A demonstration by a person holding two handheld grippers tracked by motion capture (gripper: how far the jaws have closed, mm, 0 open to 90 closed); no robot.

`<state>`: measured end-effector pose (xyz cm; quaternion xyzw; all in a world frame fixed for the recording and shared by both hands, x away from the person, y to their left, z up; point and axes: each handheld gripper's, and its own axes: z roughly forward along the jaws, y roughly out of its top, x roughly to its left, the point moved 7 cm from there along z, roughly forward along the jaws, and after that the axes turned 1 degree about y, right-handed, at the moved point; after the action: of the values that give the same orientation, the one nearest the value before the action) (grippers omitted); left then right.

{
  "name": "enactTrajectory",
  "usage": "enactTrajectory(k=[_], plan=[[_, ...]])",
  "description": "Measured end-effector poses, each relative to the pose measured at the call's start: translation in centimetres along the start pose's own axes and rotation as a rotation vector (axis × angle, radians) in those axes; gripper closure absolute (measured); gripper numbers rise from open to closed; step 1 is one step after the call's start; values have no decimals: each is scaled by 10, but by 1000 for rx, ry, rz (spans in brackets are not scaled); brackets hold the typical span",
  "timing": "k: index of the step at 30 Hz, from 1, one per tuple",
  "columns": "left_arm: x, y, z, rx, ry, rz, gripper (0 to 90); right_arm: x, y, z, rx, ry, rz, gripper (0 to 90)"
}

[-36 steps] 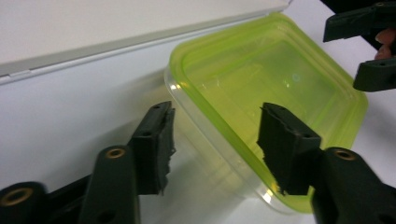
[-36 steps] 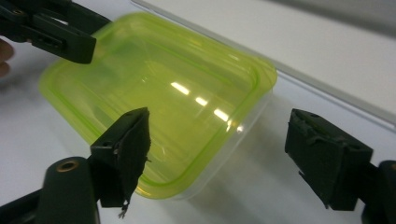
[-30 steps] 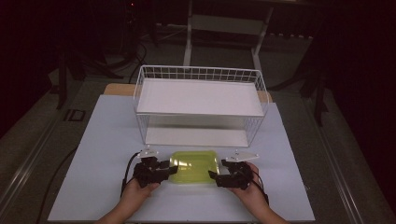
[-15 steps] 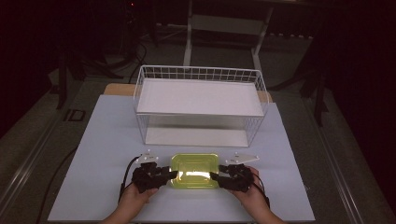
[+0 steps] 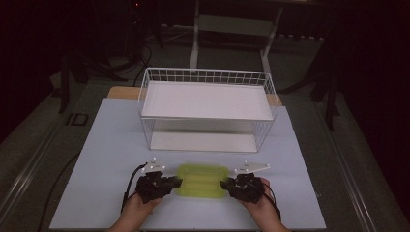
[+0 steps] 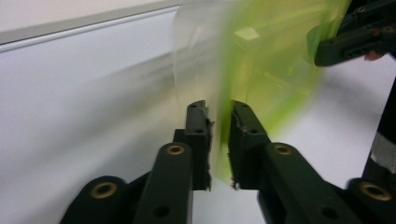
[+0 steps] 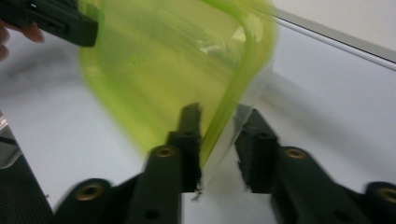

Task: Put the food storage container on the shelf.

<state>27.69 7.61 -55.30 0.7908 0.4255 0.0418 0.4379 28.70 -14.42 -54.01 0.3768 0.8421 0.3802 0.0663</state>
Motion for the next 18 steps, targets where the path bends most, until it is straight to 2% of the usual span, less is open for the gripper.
enactTrajectory(k=[1, 2, 3, 5, 13, 15, 18], plan=[[-1, -1, 0, 1, 9, 12, 800, 0, -1, 1, 7, -17, -16, 754], [-1, -1, -1, -9, -9, -10, 800, 0, -2, 1, 2, -12, -9, 753], [-2, -1, -1, -10, -16, -16, 799, -1, -2, 0, -4, 2, 25, 753], [-3, 1, -2, -18, -14, -11, 800, -3, -1, -1, -9, 18, 46, 755], [-4, 19, -7, -68, -33, -10, 801, -6, 15, -16, -71, 4, 45, 770], [-3, 29, -9, -100, -45, -8, 802, -9, 27, -25, -107, -4, 38, 780], [-2, 40, -10, -120, -50, -2, 803, -12, 37, -31, -137, -9, 35, 787]])
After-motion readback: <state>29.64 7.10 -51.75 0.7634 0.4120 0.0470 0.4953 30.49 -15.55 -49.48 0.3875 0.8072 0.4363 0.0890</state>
